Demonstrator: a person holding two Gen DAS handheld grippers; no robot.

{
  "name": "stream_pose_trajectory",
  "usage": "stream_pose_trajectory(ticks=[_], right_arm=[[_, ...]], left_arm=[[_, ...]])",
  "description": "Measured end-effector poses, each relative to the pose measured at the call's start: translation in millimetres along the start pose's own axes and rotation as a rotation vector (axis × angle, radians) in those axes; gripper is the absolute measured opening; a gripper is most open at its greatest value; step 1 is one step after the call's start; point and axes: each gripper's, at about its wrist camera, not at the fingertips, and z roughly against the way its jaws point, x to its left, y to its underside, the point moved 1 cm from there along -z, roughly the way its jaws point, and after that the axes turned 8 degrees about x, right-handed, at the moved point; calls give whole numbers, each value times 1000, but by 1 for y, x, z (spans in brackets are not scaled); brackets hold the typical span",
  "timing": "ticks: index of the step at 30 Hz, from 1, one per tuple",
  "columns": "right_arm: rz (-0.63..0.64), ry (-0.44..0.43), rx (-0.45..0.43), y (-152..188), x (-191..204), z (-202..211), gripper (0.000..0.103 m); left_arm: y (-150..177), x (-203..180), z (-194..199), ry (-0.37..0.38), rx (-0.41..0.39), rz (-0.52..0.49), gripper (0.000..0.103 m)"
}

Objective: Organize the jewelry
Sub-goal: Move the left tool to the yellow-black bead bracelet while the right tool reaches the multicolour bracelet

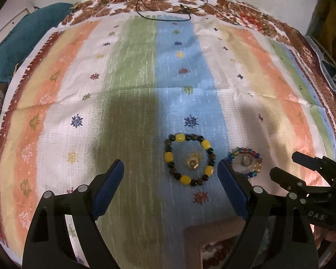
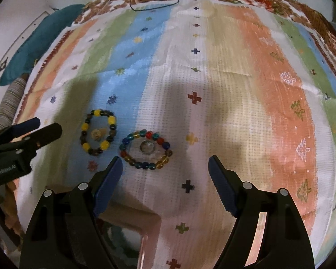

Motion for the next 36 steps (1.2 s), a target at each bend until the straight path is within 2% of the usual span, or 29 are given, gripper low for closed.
stream_pose_trajectory(ticks=[20,31,36], right_arm=[[-10,48,89,-14,-6,-39,79],[4,82,84,-19,-8,-46,79],[32,99,88,-18,-5,-48,79]], left_arm=[[-15,8,-45,-31,35,-22,83],[-21,6,-63,-58,40,-47,82],[-20,5,-75,-89,68,-58,75]])
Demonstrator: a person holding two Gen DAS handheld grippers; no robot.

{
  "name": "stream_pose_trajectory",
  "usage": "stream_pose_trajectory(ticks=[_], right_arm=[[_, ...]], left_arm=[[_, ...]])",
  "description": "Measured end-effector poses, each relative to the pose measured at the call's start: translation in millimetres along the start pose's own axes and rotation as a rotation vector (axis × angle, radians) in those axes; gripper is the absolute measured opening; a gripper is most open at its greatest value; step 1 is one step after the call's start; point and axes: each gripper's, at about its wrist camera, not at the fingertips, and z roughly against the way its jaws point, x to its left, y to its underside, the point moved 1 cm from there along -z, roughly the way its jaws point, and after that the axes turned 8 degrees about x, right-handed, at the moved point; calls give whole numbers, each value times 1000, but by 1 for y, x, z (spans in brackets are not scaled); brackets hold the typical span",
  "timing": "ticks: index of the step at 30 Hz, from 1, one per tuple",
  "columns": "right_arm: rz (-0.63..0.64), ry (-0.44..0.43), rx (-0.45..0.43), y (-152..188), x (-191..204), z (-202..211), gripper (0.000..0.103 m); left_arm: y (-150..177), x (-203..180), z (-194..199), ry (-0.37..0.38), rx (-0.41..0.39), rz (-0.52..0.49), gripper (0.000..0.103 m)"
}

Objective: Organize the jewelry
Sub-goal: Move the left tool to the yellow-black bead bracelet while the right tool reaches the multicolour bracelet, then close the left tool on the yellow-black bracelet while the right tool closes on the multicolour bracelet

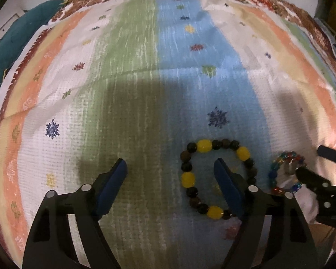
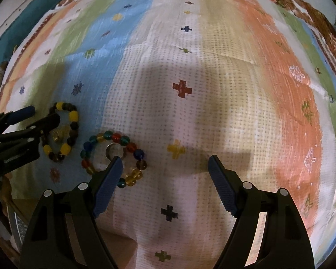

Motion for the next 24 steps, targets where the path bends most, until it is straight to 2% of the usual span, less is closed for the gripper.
stream_pose_trajectory(ticks=[3,5,6,7,8,9,11,14,16,20,24], right_arm=[[9,9,1,2,1,-1,78],[18,50,-9,2,1,-2,66],[25,56,-15,2,2,-2,65],[29,57,-18,2,3,-1,62],[31,61,-22,2,2,0,55],[34,66,-28,2,3,1,50],[33,65,-34,1,2,2,32],[38,56,-38,1,4,5,19],[49,58,-45,1,7,8,15],[53,57,-60,6,6,17,10],[73,92,-105,8,9,33,10]], left_arm=[[2,2,-1,-4,-6,7,71],[3,4,-1,-11,-8,9,64],[4,4,0,-11,-11,7,60],[4,5,0,-9,-14,7,52],[4,6,0,-10,-16,6,42],[5,6,0,-11,-15,4,37],[5,6,1,-11,-12,1,12],[6,6,3,-13,-1,-1,11],[8,6,7,-20,8,-5,11],[16,0,18,-49,-7,-36,11],[22,-1,36,-61,-40,-50,12]])
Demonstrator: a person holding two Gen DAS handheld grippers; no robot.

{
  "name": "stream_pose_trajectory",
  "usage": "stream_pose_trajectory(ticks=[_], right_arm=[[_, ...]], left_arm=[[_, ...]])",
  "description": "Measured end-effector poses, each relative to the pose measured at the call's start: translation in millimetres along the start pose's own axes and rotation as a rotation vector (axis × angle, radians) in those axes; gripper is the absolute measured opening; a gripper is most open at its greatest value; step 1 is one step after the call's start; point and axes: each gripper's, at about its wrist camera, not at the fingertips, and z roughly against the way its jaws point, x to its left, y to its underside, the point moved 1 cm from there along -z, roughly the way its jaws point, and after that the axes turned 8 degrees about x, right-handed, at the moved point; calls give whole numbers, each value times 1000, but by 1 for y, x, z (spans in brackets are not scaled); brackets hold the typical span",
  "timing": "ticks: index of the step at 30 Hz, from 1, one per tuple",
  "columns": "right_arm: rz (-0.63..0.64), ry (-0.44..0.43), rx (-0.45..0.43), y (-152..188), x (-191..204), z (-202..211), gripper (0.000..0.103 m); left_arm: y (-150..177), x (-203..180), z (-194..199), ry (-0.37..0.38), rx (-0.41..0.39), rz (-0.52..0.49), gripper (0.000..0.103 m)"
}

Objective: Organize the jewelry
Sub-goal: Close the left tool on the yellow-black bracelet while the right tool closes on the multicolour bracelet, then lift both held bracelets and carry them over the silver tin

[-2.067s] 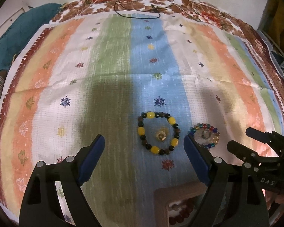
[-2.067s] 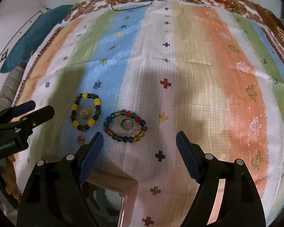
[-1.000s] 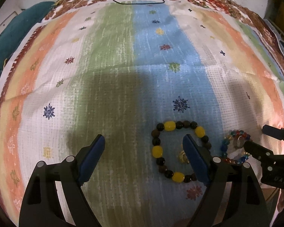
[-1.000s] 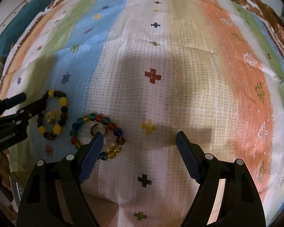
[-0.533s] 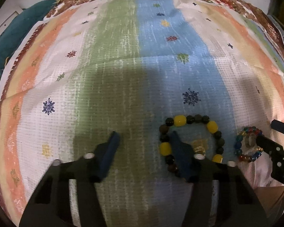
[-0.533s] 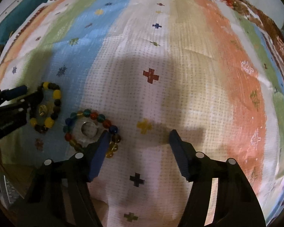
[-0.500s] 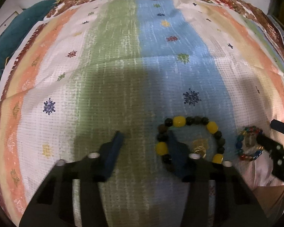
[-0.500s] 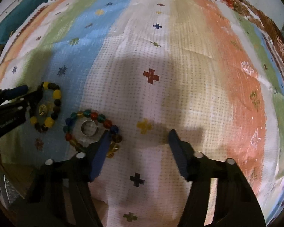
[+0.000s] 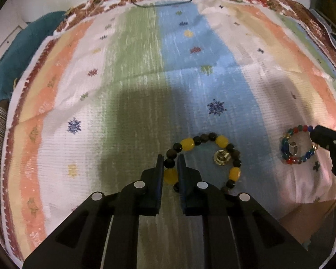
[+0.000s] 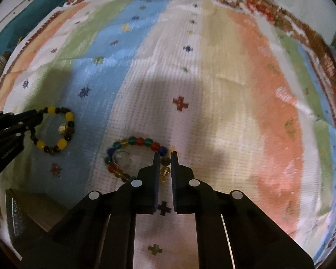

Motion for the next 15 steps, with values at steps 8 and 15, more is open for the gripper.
stream_pose_trajectory(ticks=[8,15], right_arm=[[8,-19,-49,7,2,28,10],[6,-33,-83,18,5,48,10]], left_arm=[[2,1,30,30,-33,20,12],[4,1,57,6,-81,17,12]])
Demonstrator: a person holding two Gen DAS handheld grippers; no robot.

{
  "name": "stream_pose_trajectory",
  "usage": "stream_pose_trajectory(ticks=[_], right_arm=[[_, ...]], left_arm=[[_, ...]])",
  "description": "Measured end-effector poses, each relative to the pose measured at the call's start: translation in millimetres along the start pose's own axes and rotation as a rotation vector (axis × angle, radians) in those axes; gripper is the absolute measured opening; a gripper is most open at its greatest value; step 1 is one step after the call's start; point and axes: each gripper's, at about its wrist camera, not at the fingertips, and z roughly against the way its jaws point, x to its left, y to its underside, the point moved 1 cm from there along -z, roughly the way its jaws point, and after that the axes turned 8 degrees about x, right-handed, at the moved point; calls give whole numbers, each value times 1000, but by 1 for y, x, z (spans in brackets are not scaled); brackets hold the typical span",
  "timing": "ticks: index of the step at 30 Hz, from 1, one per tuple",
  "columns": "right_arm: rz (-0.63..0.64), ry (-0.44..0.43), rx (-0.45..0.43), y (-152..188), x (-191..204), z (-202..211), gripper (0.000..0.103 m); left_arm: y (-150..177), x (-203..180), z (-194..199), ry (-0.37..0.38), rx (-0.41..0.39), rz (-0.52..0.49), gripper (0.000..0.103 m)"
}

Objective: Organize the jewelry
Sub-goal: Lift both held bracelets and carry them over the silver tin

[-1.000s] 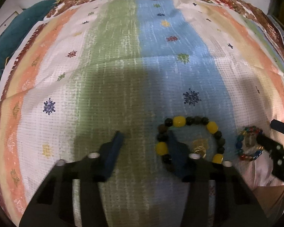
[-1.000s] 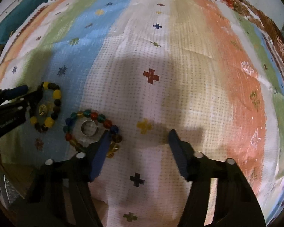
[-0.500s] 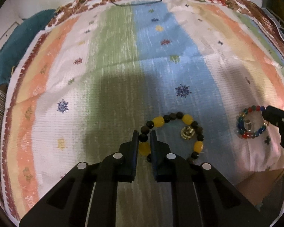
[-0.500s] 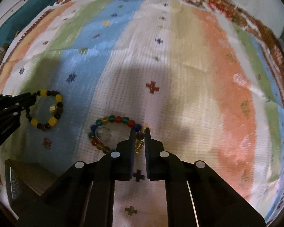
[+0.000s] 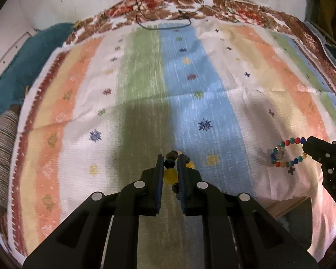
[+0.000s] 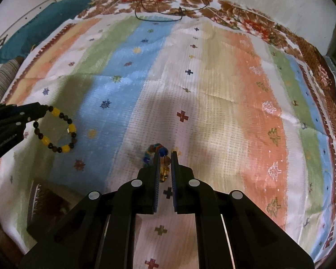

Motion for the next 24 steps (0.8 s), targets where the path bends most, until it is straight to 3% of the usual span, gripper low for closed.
stream_pose_trajectory(ticks=[24], right_arm=[[-29,-68,-53,19,0,45,10]], left_arm=[[16,-10,56,58,-69,15,12]])
